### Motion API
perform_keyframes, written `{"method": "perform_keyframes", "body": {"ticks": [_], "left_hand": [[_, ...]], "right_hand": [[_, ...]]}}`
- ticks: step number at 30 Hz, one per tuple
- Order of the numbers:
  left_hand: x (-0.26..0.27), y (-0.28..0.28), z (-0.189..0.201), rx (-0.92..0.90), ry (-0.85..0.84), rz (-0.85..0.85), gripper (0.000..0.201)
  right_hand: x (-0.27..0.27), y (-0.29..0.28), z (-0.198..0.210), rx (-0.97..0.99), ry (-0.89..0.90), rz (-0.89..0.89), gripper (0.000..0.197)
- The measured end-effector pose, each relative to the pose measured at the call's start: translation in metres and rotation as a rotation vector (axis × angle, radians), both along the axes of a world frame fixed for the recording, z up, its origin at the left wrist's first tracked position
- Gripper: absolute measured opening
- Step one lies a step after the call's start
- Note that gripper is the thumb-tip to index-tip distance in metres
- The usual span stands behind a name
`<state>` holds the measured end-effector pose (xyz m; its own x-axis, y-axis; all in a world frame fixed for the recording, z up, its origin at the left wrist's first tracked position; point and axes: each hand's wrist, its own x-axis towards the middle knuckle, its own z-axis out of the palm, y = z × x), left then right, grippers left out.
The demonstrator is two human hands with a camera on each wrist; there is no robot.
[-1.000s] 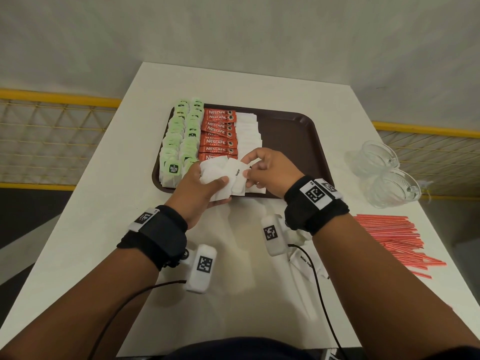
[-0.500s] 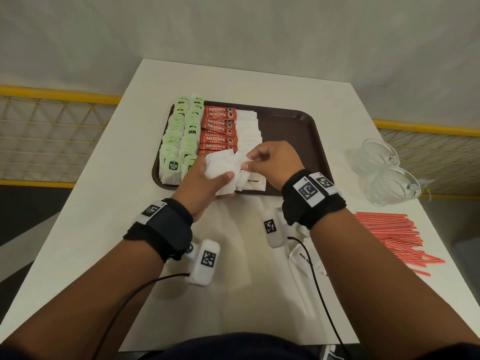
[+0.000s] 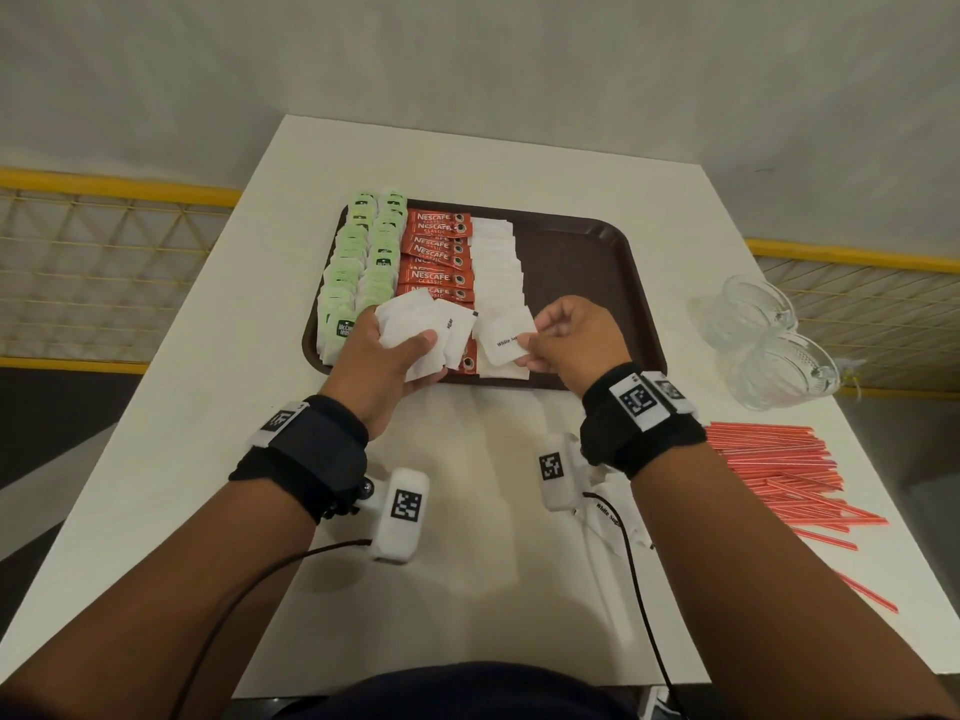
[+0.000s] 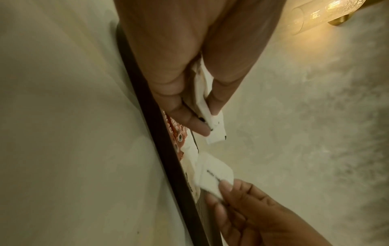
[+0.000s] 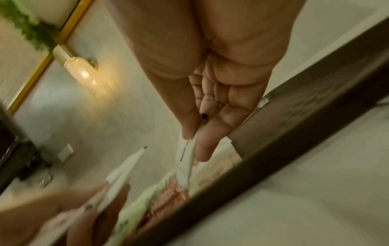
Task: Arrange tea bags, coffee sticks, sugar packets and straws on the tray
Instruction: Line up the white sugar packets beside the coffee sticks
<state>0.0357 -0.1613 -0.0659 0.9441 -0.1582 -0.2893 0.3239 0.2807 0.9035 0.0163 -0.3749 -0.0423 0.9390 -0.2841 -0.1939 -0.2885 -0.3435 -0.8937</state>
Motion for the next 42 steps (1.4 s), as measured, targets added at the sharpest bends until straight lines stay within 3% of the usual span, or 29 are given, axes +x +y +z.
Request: {"method": "perform_keyframes", "body": {"ticks": [4,7,10,15,23,27,31,36,42], "left_hand": [[-0.001,0.004,0.000,-0.003,0.002,0.022,0.052],[-0.002,0.007,-0.001,0.001,0.009,0.026,0.052],[-0.003,0.008,-0.001,-0.001,0.011,0.034,0.052],[-0.005,0.007,0.000,0.007,0.010,0.022,0.051],[-0.005,0.006,0.004,0.048,-0.001,0.008,0.050],[-0.005,0.004,0.008,0.098,-0.054,-0.070,0.044],[-0.001,-0.008,0.016,0.145,-0.136,-0.169,0.044],[0.004,-0.026,0.033,0.295,-0.238,-0.267,0.058],[0.037,-0.042,0.052,0.195,-0.159,-0.188,0.047]], "right_hand": [[-0.004,0.001,-0.019,-0.282,0.030,0.014,0.022],[-0.004,-0.003,-0.014,-0.524,0.099,0.141,0.023],[-0.002,-0.004,-0.010,-0.617,0.189,0.224,0.029],[0.005,-0.002,-0.006,-0.597,0.161,0.180,0.013],[0.013,0.002,-0.001,-0.625,0.228,0.217,0.017],[0.009,0.001,0.015,-0.621,0.063,0.120,0.021],[0.008,0.009,0.044,-0.485,-0.056,0.333,0.025],[0.021,0.003,0.054,-0.520,-0.004,0.435,0.022],[0.046,-0.032,0.056,-0.247,0.036,0.318,0.022]]}}
